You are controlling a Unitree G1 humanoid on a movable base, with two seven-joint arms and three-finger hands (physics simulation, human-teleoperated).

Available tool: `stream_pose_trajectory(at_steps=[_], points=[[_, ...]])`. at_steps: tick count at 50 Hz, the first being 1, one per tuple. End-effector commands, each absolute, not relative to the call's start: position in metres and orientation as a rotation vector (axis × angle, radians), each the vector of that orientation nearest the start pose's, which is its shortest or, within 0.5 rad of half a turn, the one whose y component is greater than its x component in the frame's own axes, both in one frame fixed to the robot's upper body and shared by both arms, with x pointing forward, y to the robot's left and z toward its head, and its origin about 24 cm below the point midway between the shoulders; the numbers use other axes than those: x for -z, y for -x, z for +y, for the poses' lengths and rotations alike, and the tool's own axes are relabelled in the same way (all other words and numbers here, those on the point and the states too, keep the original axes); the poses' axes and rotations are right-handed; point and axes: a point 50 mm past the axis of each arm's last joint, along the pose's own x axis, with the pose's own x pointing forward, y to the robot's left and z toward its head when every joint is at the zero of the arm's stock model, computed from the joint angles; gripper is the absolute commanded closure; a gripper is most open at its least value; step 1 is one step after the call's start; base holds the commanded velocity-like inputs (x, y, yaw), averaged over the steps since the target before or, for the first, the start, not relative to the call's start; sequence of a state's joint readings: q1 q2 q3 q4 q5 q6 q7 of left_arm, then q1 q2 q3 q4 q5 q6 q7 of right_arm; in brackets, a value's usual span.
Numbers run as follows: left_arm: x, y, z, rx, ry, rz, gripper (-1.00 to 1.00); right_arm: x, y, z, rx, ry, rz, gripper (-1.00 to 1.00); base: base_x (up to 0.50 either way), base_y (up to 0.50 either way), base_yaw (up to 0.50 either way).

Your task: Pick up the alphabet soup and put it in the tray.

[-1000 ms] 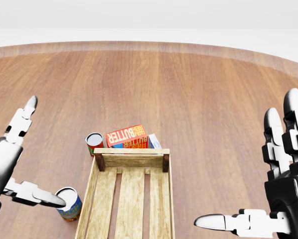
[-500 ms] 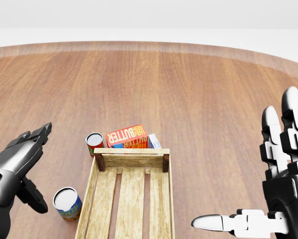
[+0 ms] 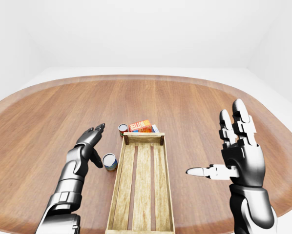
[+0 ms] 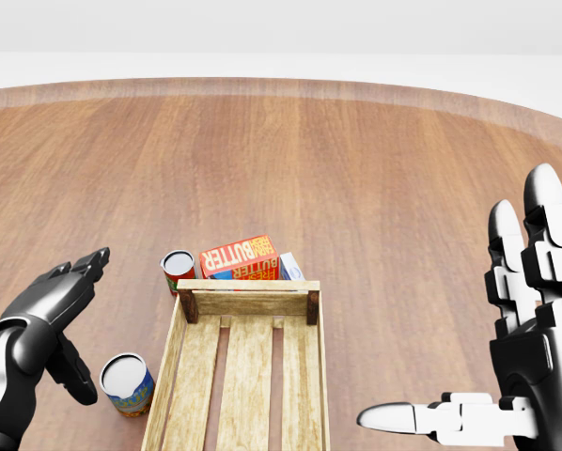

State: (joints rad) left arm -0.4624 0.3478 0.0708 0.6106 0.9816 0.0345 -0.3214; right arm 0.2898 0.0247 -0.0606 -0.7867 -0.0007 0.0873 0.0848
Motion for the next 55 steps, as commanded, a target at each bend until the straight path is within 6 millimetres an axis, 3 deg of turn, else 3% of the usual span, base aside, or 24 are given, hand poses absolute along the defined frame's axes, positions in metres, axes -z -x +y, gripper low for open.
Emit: stream_pose_trajectory(at_steps=[1,10,19,24,35,40,55], points=[[-0.029,-0.335,0.231,0.27,-1.195,0.445,-1.0,-0.152,-0.177,-0.168,0.05,0.055,-0.419,-1.0,0.0,0.0,0.0],[-0.015,-0.334,0.229,0.285,-1.22,0.467,-1.0,-0.151,-0.177,-0.168,0.052,0.054,-0.415,-1.0,0.0,0.0,0.0],[-0.018,-0.335,0.226,0.311,-1.226,0.481,-1.0,-0.152,-0.176,-0.169,0.054,0.052,-0.419,-1.0,0.0,0.0,0.0],[-0.005,-0.333,0.225,0.33,-1.242,0.486,-1.0,-0.149,-0.179,-0.169,0.053,0.048,-0.406,-1.0,0.0,0.0,0.0],[-0.01,-0.337,0.229,0.333,-1.219,0.504,-1.0,-0.149,-0.179,-0.167,0.051,0.049,-0.403,-1.0,0.0,0.0,0.0],[0.002,-0.334,0.225,0.356,-1.22,0.526,-1.0,-0.148,-0.179,-0.168,0.054,0.047,-0.403,-1.0,0.0,0.0,0.0],[0.012,-0.334,0.224,0.348,-1.235,0.579,-1.0,-0.148,-0.18,-0.168,0.055,0.051,-0.402,-1.0,0.0,0.0,0.0]])
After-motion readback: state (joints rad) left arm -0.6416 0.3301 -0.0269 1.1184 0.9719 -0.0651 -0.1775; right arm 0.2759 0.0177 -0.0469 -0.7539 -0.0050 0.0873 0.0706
